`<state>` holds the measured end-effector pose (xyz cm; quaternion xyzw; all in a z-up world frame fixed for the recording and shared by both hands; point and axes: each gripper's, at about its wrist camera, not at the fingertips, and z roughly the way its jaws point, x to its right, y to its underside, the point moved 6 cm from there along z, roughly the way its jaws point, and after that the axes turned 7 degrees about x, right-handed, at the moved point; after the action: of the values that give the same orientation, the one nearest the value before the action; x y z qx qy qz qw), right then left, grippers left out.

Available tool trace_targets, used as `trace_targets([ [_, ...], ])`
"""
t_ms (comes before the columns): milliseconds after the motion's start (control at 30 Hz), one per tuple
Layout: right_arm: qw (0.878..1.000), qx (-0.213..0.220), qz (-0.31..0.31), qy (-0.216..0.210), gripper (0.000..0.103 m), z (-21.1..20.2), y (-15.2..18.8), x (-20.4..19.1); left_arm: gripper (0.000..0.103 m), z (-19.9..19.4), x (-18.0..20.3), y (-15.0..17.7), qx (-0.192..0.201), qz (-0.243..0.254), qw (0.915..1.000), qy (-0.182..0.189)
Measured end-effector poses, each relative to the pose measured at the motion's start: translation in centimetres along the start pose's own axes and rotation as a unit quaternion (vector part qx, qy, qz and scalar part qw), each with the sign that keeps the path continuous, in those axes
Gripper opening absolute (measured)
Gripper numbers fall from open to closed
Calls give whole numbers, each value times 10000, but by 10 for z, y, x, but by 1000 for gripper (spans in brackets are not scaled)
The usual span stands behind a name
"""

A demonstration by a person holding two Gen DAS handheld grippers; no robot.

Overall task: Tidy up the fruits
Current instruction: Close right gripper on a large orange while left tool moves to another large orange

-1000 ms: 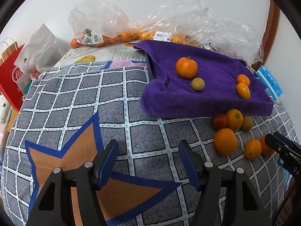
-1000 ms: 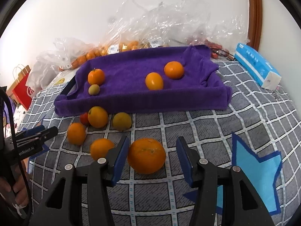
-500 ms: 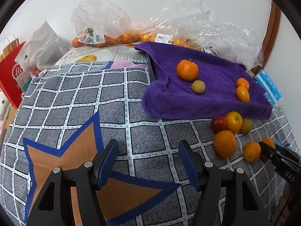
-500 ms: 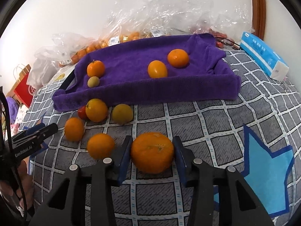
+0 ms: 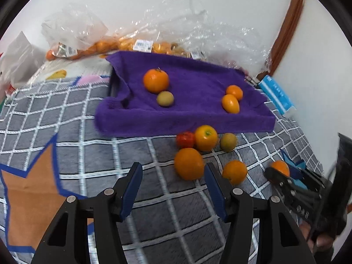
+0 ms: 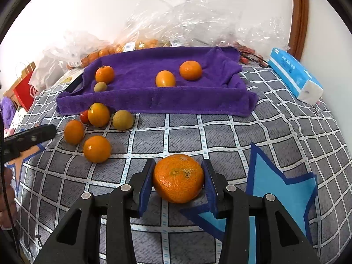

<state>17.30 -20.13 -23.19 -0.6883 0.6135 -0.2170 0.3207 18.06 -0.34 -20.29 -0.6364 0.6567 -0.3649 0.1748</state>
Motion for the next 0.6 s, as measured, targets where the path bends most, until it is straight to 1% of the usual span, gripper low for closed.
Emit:
trace_targets([
  [100,10000,19,13,-61,43,-1,2,0,55,11,9,0,-130,-108,9998,59],
  [167,9999,22,99,-135,43,-1,1,2,52,19,9,-2,-105,-147,9998,-120],
  [233,9997,1,178,-192,43,0,0,3,37,23,6,0,-137,-282,9994,-171],
  [300,9996,-9,197,-208,43,1,1,4,32,23,4,0,-98,-402,9991,-61],
  [367,9997,-27,149,-166,44,1,2,2,32,21,4,1,-113,-324,9994,-65],
  [467,9998,-121,39,-137,49,2,5,-1,32,10,1,1,-9,-94,9997,-206],
  [500,9999,-99,17,-140,49,1,5,-2,32,8,-1,1,20,-29,9996,-282],
  [567,9999,-108,5,-116,48,0,7,-2,32,7,-5,3,12,25,9995,-307],
  [600,9999,-108,25,-87,45,0,6,-1,32,8,-6,5,24,40,9996,-277],
])
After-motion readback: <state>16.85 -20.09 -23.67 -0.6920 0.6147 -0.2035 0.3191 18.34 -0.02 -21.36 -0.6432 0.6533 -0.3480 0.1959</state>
